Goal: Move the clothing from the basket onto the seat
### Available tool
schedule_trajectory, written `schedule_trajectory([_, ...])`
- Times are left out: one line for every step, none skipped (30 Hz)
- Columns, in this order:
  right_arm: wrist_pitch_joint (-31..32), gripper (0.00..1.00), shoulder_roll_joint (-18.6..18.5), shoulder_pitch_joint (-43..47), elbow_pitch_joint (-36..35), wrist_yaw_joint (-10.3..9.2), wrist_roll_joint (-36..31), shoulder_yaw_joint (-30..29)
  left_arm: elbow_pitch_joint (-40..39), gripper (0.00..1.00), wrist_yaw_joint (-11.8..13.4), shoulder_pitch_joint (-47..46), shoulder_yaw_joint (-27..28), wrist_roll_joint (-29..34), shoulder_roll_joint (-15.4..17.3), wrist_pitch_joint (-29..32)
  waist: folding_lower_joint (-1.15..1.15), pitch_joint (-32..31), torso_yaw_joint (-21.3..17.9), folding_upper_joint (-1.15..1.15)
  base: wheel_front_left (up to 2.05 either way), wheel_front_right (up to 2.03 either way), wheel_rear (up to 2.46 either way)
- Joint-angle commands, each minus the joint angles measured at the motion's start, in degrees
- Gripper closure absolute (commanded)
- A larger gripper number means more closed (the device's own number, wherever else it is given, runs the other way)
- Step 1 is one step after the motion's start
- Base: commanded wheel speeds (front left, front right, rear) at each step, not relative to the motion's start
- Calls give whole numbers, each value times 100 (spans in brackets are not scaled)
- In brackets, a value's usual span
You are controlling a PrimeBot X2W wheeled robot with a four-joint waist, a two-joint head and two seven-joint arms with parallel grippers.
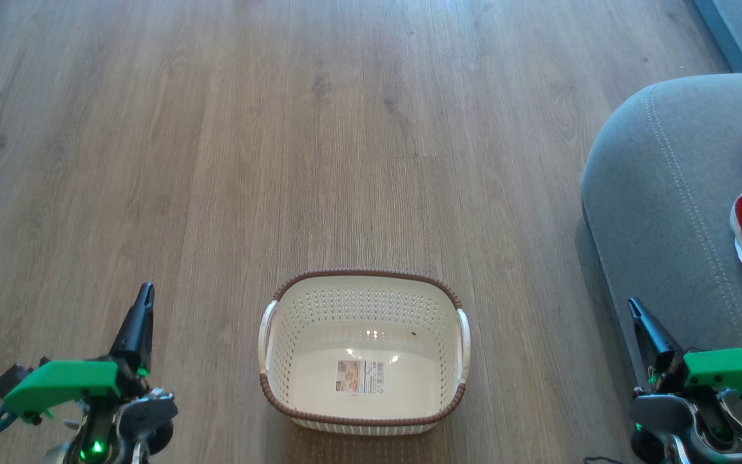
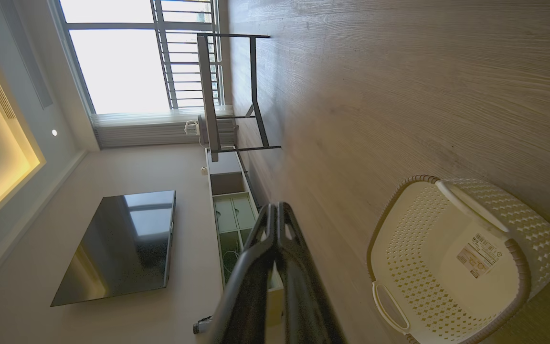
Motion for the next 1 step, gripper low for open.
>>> schedule_trajectory([43,100,-39,-281,-186,40,35,97,-194,100,-39,-263,206,-30,26,19,0,0,0,0,0,0,0])
